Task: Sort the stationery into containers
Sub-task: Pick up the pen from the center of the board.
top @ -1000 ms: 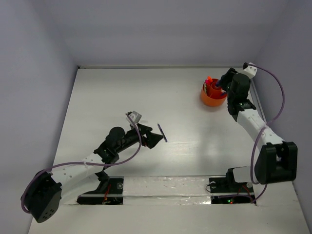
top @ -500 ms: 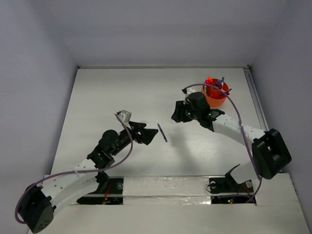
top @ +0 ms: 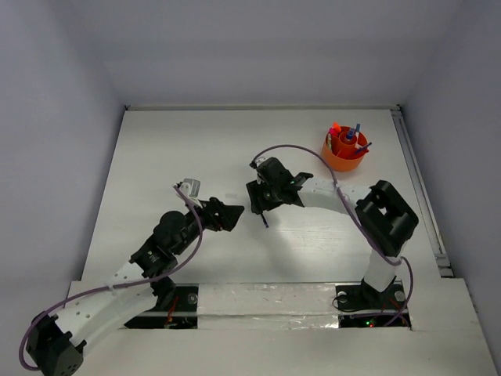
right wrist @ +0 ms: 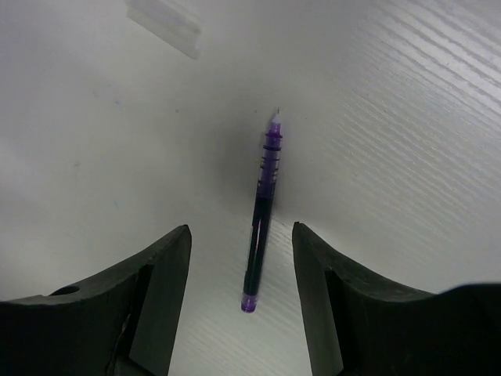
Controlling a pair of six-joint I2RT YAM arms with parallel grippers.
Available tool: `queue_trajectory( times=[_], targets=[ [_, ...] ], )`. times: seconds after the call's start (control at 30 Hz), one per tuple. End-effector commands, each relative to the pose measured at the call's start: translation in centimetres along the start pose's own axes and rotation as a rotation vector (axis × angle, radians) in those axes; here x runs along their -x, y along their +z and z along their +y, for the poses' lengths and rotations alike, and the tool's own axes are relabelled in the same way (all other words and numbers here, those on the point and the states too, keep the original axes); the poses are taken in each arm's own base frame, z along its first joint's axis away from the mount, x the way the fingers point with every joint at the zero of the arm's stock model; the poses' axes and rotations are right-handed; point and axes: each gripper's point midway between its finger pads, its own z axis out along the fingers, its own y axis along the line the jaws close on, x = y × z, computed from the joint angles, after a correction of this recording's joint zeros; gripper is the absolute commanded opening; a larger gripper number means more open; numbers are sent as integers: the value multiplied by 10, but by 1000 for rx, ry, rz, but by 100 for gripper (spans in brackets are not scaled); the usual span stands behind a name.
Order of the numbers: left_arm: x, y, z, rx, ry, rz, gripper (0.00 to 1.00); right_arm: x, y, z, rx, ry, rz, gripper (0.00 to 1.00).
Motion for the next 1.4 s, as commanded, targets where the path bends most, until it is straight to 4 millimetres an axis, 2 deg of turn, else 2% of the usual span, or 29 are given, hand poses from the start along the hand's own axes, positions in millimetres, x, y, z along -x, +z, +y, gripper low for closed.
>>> queue_trajectory(
  times=[0.0, 0.2, 0.3, 0.47, 0.5, 0.6, 0.67, 0.7, 0.73, 0.83, 0.87, 0.9, 0.97, 1.07, 1.1, 1.17, 1.2, 1.3, 1.37],
  targets=[
    [15, -5, -5, 11, -39, -44, 87, 8, 6, -4, -64, -25, -2, 57],
    [4, -8, 1, 29, -64, -12, 83, -1, 27, -8, -143, -51, 47, 51],
    [-13, -6, 12, 59, -71, 32, 83, -5, 34, -14, -196, -61, 62, 44],
    [-27, -3, 18, 74, -86, 71, 82, -11, 42, -21, -230, -59, 91, 20],
    [-29, -3, 19, 74, -85, 77, 82, -12, 42, -21, -229, -58, 93, 12],
    [-34, -1, 19, 69, -85, 90, 80, -11, 40, -22, -239, -55, 86, 0],
    [-40, 1, 21, 69, -84, 110, 80, -6, 33, -22, -238, -52, 54, 0],
    [-46, 4, 24, 73, -80, 128, 80, 5, 27, -21, -238, -43, 6, 0],
    [-43, 5, 22, 63, -80, 115, 80, 8, 27, -21, -242, -42, -9, 0],
    [-56, 11, 14, 11, -80, 173, 79, 33, 7, -11, -208, -18, -114, 0],
    [-61, 14, 15, 14, -80, 193, 78, 40, 1, -6, -186, -9, -144, 0],
    [-58, 17, 10, -5, -84, 185, 76, 52, -12, 4, -133, 12, -207, 0],
    [-55, 21, 7, -18, -86, 176, 74, 71, -25, 20, -55, 49, -299, 0],
    [-54, 26, 5, -19, -87, 167, 71, 77, -42, 35, 42, 81, -367, 0],
    [-51, 28, 4, -17, -88, 154, 70, 87, -48, 47, 107, 98, -412, 0],
    [-48, 32, 5, -6, -92, 146, 69, 84, -54, 55, 167, 119, -427, 0],
    [-47, 33, 5, -6, -93, 138, 69, 88, -59, 68, 243, 127, -447, 0],
    [-42, 37, 5, -3, -95, 115, 69, 86, -64, 82, 336, 157, -453, 0],
    [-40, 39, 3, -13, -96, 102, 68, 81, -61, 84, 360, 172, -444, 0]
  ],
)
